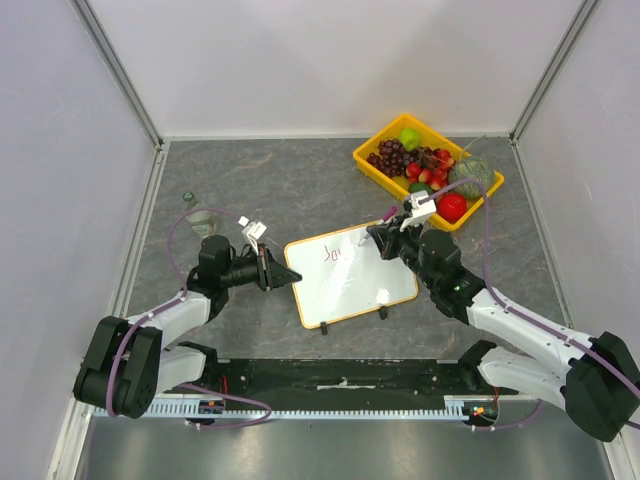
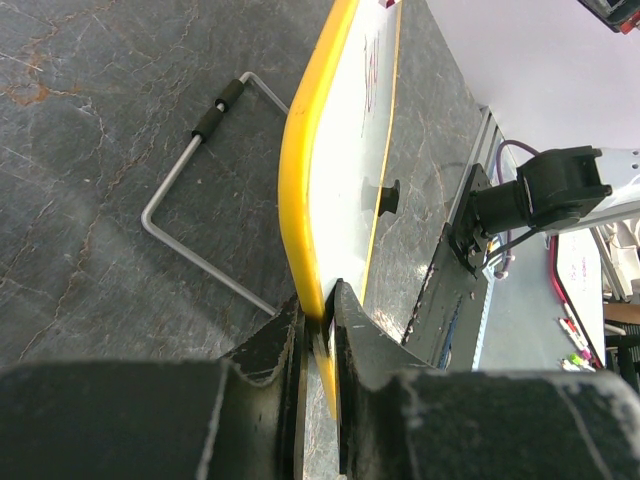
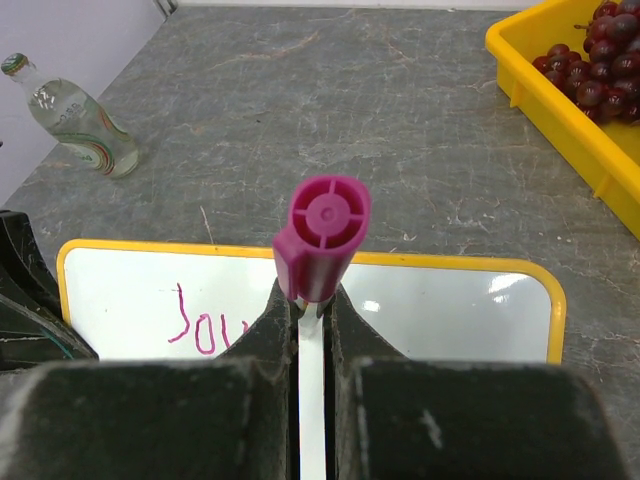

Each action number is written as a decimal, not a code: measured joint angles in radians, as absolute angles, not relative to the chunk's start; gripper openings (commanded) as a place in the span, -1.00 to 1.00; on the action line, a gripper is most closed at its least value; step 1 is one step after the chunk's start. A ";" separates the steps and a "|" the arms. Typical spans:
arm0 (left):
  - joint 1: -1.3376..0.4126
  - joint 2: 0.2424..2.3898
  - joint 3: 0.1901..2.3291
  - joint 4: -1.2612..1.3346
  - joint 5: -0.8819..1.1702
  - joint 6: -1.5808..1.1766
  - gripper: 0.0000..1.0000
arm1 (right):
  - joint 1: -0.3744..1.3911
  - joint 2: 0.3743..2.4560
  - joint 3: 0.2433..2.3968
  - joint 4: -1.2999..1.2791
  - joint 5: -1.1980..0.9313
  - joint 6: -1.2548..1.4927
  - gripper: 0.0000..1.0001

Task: Write a sentence on the whiteboard
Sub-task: Write on the whiteboard at the whiteboard stand.

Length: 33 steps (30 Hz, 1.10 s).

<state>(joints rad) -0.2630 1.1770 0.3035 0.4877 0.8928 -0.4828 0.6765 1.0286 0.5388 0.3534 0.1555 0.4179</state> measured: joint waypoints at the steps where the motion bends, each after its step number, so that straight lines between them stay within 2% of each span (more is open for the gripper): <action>1: -0.263 1.177 0.303 0.488 0.893 -0.483 -0.96 | 0.677 1.028 0.536 0.357 0.156 0.418 -1.00; 18: -0.263 1.177 0.303 0.488 0.893 -0.483 -0.96 | 0.677 0.980 0.482 0.363 0.146 0.419 -1.00; 33: -0.263 1.177 0.303 0.488 0.894 -0.483 -0.96 | 0.677 0.940 0.529 0.328 0.111 0.442 -1.00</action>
